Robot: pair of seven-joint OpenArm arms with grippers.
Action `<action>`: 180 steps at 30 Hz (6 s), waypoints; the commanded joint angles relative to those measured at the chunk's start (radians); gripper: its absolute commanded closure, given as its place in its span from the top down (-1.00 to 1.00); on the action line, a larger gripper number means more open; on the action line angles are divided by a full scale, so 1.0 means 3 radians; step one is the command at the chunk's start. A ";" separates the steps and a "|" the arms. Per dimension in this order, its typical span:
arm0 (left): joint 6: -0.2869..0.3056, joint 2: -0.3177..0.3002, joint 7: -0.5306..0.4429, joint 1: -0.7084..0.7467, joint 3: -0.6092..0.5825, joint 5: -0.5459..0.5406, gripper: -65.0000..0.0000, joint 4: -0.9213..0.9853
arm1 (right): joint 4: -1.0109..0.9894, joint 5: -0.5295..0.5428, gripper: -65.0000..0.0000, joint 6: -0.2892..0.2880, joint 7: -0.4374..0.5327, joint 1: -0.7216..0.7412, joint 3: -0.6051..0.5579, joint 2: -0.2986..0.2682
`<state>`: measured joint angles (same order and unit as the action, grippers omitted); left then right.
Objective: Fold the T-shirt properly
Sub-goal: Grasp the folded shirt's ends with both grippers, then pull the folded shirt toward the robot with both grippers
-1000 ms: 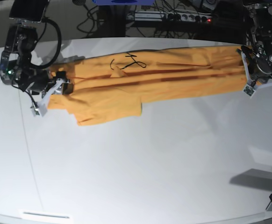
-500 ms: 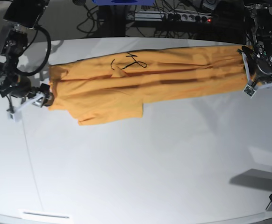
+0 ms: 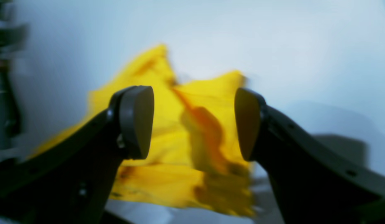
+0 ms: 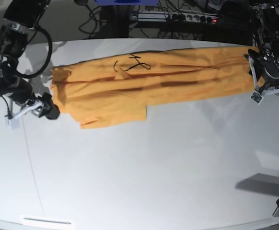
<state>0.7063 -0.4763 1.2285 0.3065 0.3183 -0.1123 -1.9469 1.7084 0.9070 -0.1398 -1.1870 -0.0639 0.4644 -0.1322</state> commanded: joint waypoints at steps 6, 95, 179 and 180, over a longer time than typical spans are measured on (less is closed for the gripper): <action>-0.0027 0.0209 -0.0011 -0.0196 0.0241 0.0019 -0.24 -0.0075 | 0.0067 0.0442 0.21 -0.0033 0.0021 0.0067 -0.0083 -0.0032; -0.0027 0.0869 -0.0666 -0.0431 0.0133 0.0582 -1.00 0.1101 | 0.0414 0.0381 -0.99 0.1016 0.0174 -0.0296 -0.1090 -0.0365; -0.0027 0.1196 -0.0431 -0.1127 -0.0158 0.1630 -1.00 0.0743 | -0.0107 -0.0233 -0.97 0.1578 0.0486 0.0057 -0.1469 -0.0595; -0.0027 0.1196 -0.0431 -0.1127 -0.0158 0.1630 -1.00 0.0743 | -0.0066 -0.0233 -0.97 0.1578 0.0486 0.0042 -0.1469 -0.0595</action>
<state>0.7048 -0.1059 1.1034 -0.0166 0.2680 0.3656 -1.7046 1.6680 0.8299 0.3386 -1.0527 -0.0677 0.0189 -0.2985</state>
